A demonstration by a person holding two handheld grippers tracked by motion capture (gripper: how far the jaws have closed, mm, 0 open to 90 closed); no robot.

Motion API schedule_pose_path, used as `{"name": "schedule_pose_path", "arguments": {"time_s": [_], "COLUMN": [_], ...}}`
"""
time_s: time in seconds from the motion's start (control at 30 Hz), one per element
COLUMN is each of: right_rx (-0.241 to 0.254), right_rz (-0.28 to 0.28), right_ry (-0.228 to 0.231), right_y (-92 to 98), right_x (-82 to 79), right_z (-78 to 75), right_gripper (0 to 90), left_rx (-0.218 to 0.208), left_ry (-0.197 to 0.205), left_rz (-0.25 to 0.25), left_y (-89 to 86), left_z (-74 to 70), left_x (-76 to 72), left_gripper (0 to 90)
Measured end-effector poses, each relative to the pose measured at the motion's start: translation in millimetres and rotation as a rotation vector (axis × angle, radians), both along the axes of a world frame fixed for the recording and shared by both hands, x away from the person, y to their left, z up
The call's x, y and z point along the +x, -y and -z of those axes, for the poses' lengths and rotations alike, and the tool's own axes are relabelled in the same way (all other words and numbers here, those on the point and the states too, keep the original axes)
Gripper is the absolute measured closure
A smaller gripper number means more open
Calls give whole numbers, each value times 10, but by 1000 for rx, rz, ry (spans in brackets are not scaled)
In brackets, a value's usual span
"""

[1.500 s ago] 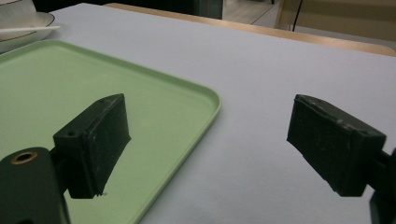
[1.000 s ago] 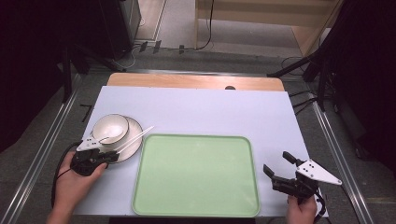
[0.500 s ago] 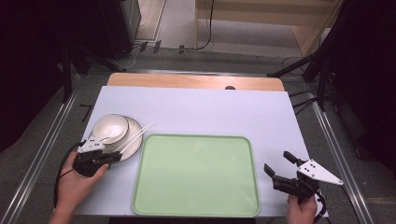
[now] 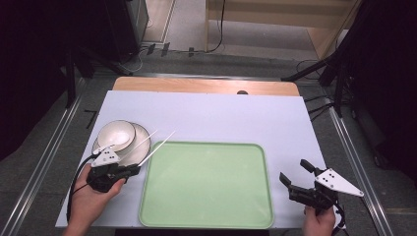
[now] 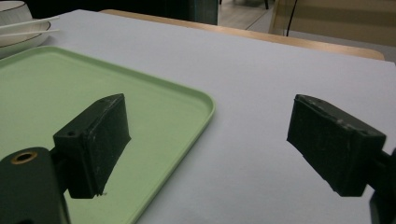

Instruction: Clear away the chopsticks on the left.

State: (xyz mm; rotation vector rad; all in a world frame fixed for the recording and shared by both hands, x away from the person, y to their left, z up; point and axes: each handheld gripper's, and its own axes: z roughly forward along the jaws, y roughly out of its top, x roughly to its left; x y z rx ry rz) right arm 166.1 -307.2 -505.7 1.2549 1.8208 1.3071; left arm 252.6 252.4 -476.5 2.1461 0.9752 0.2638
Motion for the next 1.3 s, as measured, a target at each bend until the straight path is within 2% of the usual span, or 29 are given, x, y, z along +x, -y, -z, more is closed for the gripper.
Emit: {"name": "schedule_pose_path", "arguments": {"time_s": [0.27, 0.3, 0.37, 0.5, 0.63, 0.83, 1.07, 1.3], "right_rx": [0, -2, -3, -9, -7, -11, -10, -17], "right_rz": [-4, -4, -5, -9, -7, -8, -7, -14], "right_ry": [2, 1, 0, -1, -4, -2, -4, -8], "right_y": [9, 2, 0, -5, -3, -3, -3, -30], "right_x": [0, 5, 7, 12, 12, 7, 7, 10], "right_z": [3, 4, 4, 9, 10, 8, 10, 10], "right_gripper": [131, 131, 131, 131, 131, 131, 131, 131], "left_rx": [-23, -48, -55, -86, -97, -41, 19, 6], "left_ry": [-52, -73, -82, -128, -144, -148, -137, -154], "left_rz": [15, 14, 11, 3, 8, -3, -8, -8], "left_y": [263, 316, 341, 441, 511, 607, 670, 672], "left_z": [96, 126, 141, 234, 283, 383, 382, 378], "left_x": [-109, -124, -129, -139, -147, -165, -190, -185], "left_gripper": [854, 854, 853, 853, 853, 852, 846, 817]}}
